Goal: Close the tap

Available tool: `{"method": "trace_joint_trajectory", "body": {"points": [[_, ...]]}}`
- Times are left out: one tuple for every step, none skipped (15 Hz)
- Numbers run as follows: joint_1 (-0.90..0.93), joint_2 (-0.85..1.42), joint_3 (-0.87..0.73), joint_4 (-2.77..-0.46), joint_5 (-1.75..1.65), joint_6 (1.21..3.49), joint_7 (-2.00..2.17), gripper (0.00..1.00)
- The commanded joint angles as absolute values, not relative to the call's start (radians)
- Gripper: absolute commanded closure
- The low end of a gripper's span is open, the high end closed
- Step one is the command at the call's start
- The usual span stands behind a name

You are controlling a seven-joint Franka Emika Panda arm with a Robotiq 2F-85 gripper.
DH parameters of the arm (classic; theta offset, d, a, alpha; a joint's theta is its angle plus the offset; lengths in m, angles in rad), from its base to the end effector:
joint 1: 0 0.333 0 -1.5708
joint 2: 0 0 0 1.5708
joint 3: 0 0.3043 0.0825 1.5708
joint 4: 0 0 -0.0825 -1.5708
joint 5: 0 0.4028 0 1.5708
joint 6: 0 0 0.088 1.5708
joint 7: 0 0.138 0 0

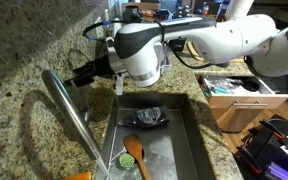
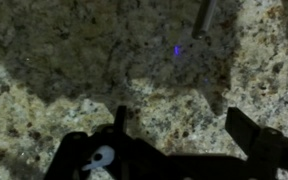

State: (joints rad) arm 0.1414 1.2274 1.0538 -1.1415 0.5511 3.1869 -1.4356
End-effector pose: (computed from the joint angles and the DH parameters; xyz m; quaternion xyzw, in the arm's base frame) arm 0.6688 0.5120 0.2861 -0.7144 -0.3620 -0.4963 0.3350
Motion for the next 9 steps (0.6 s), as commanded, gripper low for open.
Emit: {"method": "trace_joint_trajectory", "body": {"points": [[0.156,1.194,1.011,-1.164,0.567,3.329,-1.415,0.00],[0.158,1.195,1.014,-1.163,0.559,3.368,-1.428,0.00],[0.151,1.224,1.040,-1.142,0.550,3.304,-1.428,0.00],[0.153,1.224,1.039,-1.142,0.550,3.315,-1.428,0.00],[0.154,1.224,1.039,-1.142,0.550,3.314,-1.428,0.00],[0.154,1.225,1.039,-1.142,0.550,3.314,-1.427,0.00],[0.154,1.225,1.039,-1.142,0.550,3.314,-1.427,0.00],[0.158,1.215,1.023,-1.147,0.557,3.330,-1.423,0.00],[0.160,1.209,1.013,-1.150,0.562,3.350,-1.420,0.00]]}}
